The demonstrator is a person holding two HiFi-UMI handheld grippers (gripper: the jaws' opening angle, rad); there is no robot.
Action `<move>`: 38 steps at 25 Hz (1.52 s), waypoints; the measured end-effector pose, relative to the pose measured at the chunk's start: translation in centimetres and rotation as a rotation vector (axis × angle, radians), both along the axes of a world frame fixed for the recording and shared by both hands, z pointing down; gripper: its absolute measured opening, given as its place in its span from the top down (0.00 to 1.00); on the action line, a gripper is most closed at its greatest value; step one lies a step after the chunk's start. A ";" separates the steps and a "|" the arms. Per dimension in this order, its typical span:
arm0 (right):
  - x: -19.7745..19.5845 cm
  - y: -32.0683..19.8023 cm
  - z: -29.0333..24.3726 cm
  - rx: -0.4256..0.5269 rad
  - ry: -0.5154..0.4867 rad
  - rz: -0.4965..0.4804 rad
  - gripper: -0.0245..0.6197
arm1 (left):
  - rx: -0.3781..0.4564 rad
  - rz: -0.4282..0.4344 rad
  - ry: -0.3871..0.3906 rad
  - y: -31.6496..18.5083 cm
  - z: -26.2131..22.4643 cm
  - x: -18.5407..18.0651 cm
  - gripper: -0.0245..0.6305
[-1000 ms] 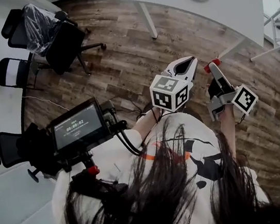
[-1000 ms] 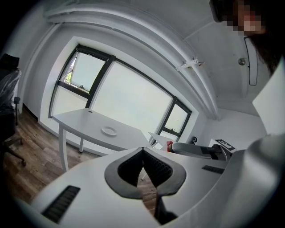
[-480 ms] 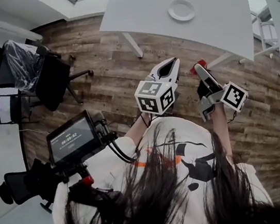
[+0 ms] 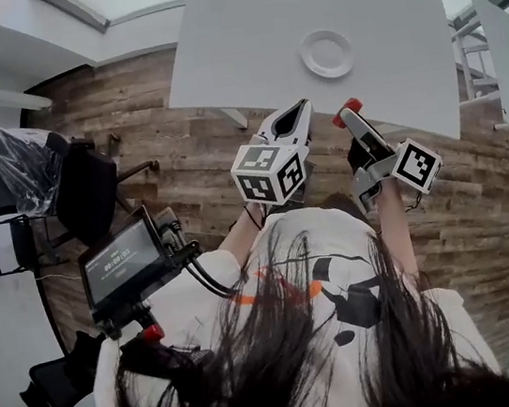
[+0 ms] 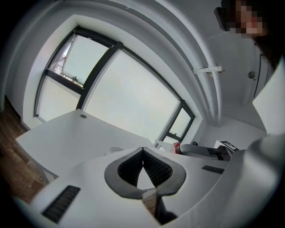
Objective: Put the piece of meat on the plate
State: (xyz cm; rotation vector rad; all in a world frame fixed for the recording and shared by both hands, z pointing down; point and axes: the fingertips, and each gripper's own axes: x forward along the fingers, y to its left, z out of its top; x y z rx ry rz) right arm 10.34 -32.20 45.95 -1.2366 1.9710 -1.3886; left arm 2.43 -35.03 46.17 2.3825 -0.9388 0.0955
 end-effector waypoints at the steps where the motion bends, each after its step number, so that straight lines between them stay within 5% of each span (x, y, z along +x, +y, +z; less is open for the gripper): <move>1: 0.0 -0.9 0.3 -0.005 0.002 -0.003 0.53 | -0.010 0.005 -0.001 -0.8 0.5 0.1 0.95; 13: 4.9 -6.1 4.0 -0.174 0.026 0.034 0.53 | -0.070 0.001 -0.019 -5.6 2.7 3.2 0.95; 24: 6.5 -14.6 8.7 -0.212 0.163 -0.089 0.53 | -0.063 -0.119 -0.042 -11.3 2.4 3.6 0.95; 38: 5.5 -19.9 17.4 -0.337 0.710 -0.364 0.53 | -0.097 -0.213 -0.076 -13.5 3.5 2.5 0.95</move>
